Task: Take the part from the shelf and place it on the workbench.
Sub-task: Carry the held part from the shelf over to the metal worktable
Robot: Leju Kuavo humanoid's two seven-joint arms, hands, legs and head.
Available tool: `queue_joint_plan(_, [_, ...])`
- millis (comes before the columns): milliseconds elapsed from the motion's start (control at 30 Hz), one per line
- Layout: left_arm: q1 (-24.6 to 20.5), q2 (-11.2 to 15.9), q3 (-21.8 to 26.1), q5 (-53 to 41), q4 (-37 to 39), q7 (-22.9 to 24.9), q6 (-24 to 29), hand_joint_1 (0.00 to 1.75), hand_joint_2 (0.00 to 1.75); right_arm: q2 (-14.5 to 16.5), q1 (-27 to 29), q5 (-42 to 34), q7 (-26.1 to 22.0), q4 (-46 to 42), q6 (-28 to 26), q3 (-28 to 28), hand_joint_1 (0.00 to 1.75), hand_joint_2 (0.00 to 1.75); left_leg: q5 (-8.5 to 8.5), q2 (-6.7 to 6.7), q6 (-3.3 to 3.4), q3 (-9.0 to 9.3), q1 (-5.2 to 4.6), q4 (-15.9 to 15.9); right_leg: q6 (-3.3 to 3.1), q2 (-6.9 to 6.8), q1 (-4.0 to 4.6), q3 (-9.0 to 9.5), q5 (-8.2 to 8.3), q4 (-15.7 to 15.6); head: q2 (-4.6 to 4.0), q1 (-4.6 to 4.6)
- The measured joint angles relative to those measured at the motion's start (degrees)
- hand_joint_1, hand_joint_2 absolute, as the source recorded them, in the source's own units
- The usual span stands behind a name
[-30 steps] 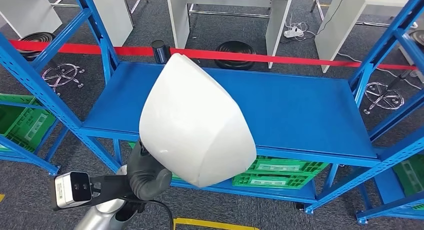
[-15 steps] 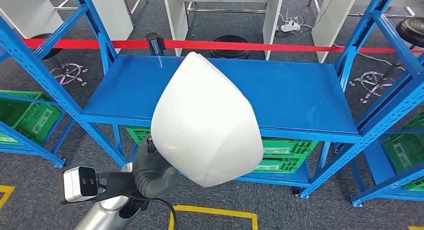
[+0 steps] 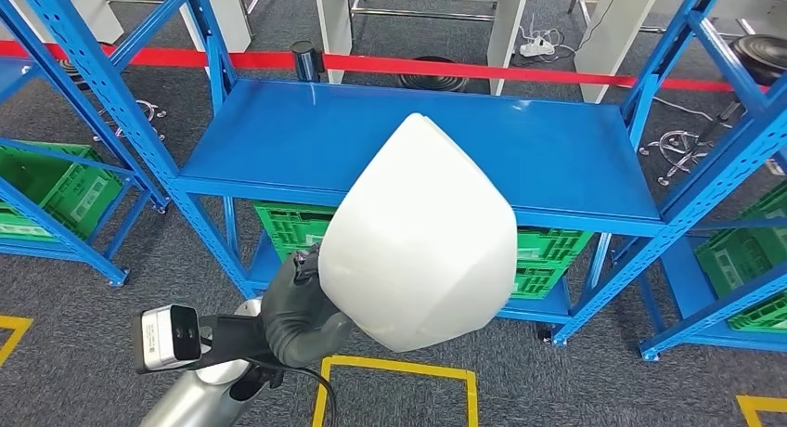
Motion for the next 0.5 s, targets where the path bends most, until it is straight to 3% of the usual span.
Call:
queue_joint_plan(67, [-0.06,0.04,-0.07,-0.39,-0.02,0.2,0.43,1.75,1.75,0.01,-0.11,0.27,0.09,0.0,0.26,0.0,0.0,0.0,0.49,0.01,-0.51,-1.22,-0.12,0.9,-0.47,0.0,0.15,5.6,-0.23,-7.72,0.0,0.12])
queue_joint_plan(133, [-0.15,0.14,-0.21,-0.48,-0.05,0.29,0.71,1.75,1.75,0.03,-0.17,0.51,0.36,0.0,0.52,-0.01,0.0,0.0,0.71,0.01,-0.92,-1.71,-0.33,1.42,-1.36,-0.02,0.34,7.92,-1.92,-11.77,0.0,0.15])
queue_joint_plan(267, [-0.21,0.48,-0.51,-0.49,-0.04,0.36,0.86,1.75,1.75,0.14,-0.03,0.62,0.78,0.0,0.83,-0.01,0.0,0.0,0.77,-0.08,-0.32,-1.75,-0.36,1.04,-2.43,-0.12,0.46,7.64,-1.53,-12.18,0.0,-0.09])
queue_joint_plan(367, [-0.22,0.64,-0.63,-0.49,-0.04,0.38,0.89,1.75,1.75,0.14,-0.03,0.62,0.79,0.0,0.87,-0.01,0.0,0.0,2.46,-0.12,-1.09,-1.73,-0.23,0.34,-2.87,-0.13,0.61,7.24,-1.01,-12.14,0.0,-0.18])
queue_joint_plan(500, [-0.21,0.8,-0.76,-0.49,-0.04,0.39,1.0,1.75,1.75,0.14,0.0,0.62,0.8,0.0,0.91,-0.01,0.0,0.0,3.05,-0.14,-1.82,-1.88,-0.15,0.09,-3.02,-0.12,0.68,6.9,-0.76,-12.07,0.0,-0.19])
